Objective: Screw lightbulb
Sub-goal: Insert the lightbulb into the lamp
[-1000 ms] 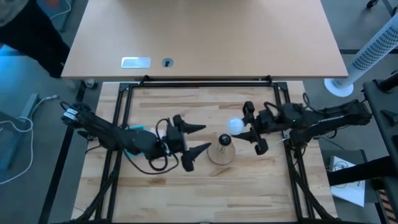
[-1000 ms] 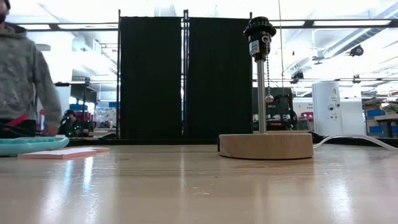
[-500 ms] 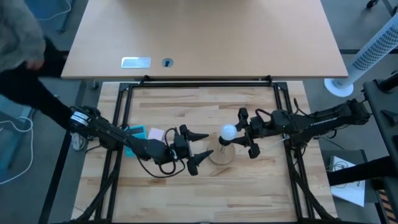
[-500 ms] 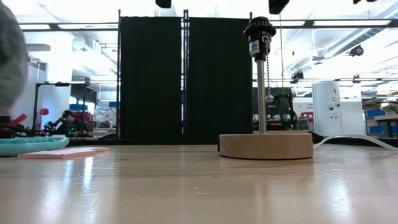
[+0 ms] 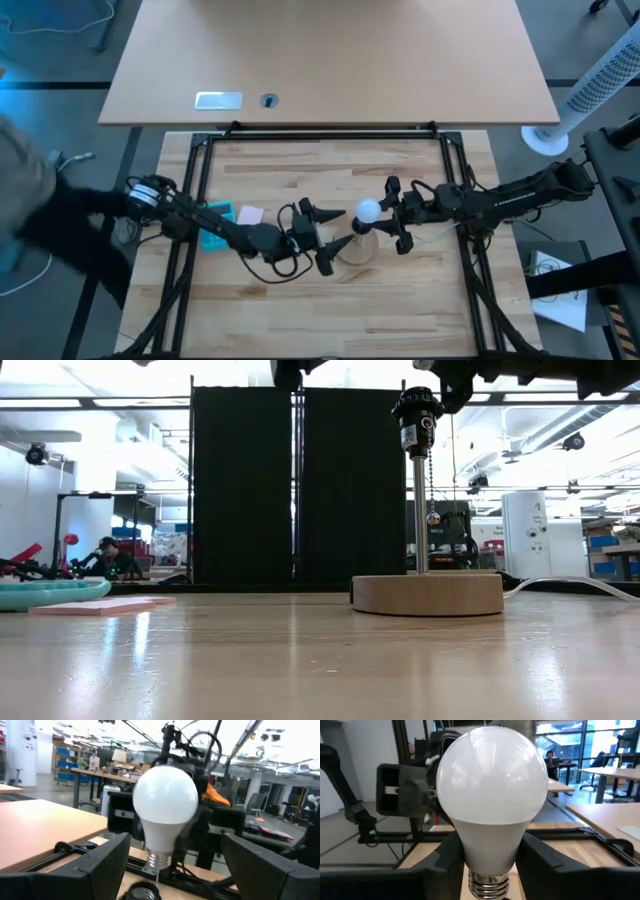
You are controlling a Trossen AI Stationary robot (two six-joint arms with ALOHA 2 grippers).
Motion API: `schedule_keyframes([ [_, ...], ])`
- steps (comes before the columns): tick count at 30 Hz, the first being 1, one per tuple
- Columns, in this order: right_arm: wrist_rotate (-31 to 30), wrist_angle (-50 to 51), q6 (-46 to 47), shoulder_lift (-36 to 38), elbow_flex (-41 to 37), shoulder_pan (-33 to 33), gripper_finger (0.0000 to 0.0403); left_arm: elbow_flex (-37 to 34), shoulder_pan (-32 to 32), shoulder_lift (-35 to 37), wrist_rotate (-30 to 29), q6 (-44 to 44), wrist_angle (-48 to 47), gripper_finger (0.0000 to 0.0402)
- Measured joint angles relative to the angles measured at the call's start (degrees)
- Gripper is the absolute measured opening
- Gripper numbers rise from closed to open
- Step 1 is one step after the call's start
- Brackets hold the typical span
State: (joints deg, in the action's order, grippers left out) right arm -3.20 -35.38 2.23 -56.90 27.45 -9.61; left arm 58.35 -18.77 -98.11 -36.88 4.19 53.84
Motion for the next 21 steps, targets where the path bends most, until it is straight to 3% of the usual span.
schedule_keyframes([
  [13, -1.9, -6.0, 1.0, -7.9, -0.5, 0.0, 0.0136, -1.4, 2.4, -0.3, 5.8, -1.2, -1.5, 0.0304],
  [21, -2.8, -5.8, 0.9, -7.6, -0.7, 0.0, 0.0137, -1.5, 2.9, -0.3, 6.6, -2.7, -1.8, 0.0304],
])
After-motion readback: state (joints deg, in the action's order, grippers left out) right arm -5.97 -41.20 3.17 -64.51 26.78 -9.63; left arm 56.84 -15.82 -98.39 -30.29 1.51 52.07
